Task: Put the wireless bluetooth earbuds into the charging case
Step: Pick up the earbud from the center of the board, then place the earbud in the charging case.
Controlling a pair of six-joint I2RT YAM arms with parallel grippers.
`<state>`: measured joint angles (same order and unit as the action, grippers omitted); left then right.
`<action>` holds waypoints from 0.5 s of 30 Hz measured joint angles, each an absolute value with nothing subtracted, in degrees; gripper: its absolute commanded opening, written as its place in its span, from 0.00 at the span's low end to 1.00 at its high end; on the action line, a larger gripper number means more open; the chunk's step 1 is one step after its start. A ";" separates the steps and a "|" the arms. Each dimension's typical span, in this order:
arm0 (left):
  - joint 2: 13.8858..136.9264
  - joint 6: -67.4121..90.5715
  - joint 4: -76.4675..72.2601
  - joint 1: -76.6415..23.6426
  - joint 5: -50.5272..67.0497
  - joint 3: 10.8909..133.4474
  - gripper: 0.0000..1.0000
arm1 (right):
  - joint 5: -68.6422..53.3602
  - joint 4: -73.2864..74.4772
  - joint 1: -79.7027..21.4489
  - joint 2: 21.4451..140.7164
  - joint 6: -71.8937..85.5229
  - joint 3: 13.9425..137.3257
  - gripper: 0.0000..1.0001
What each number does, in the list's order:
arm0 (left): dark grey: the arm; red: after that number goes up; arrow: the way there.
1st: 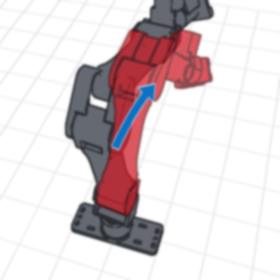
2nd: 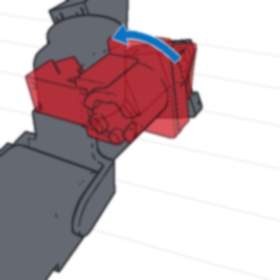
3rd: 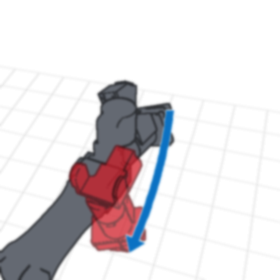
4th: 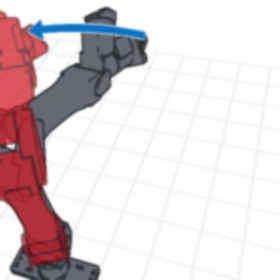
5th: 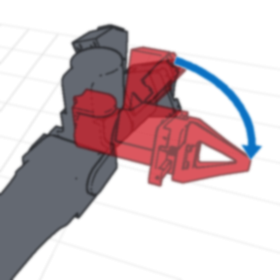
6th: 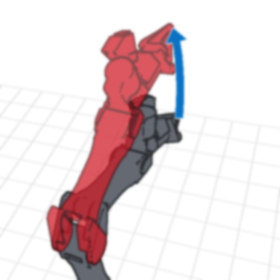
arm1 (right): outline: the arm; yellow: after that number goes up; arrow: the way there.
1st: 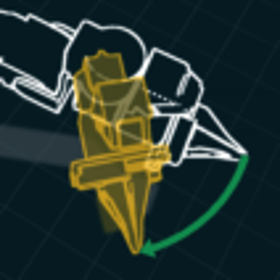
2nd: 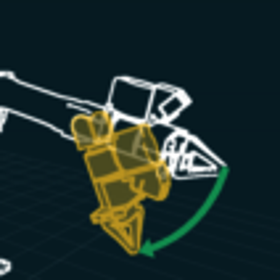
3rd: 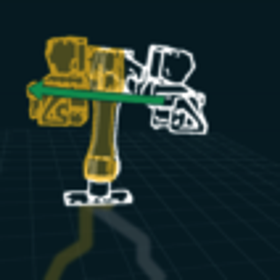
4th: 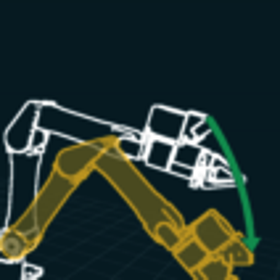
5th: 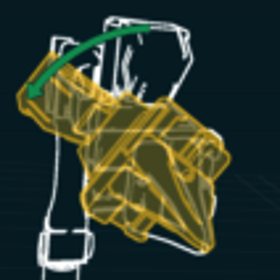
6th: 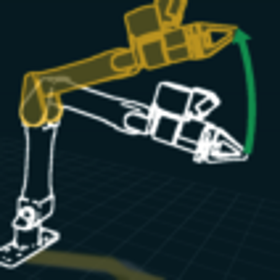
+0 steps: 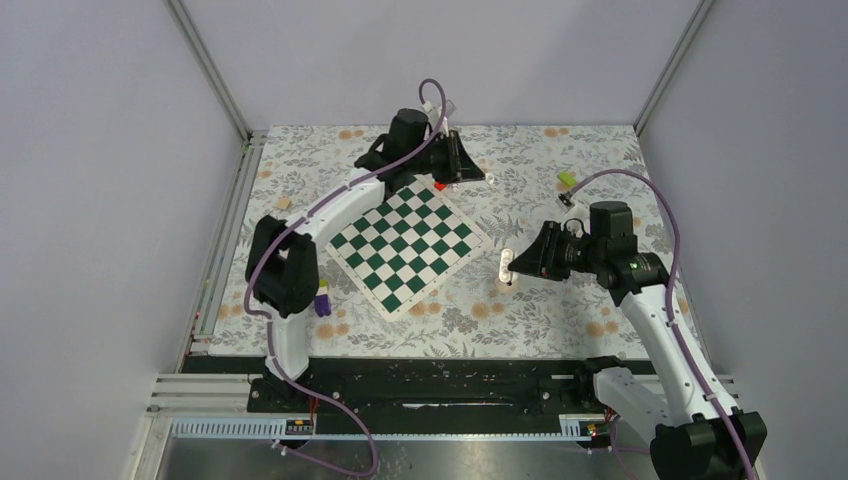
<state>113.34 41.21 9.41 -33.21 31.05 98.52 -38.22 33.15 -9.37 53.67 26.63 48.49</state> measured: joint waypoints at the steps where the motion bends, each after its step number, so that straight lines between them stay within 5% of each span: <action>1: 111.72 40.73 9.30 -32.80 31.64 97.60 0.00 | -38.94 33.06 -9.37 53.23 25.63 48.49 0.00; 15: 98.67 40.27 5.87 -30.48 40.42 86.17 0.00 | -35.97 34.68 -13.67 41.08 10.17 49.10 0.00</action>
<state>98.67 40.27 5.87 -30.48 40.42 86.17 -35.97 34.68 -13.67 41.08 10.17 49.10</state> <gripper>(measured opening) 0.006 0.299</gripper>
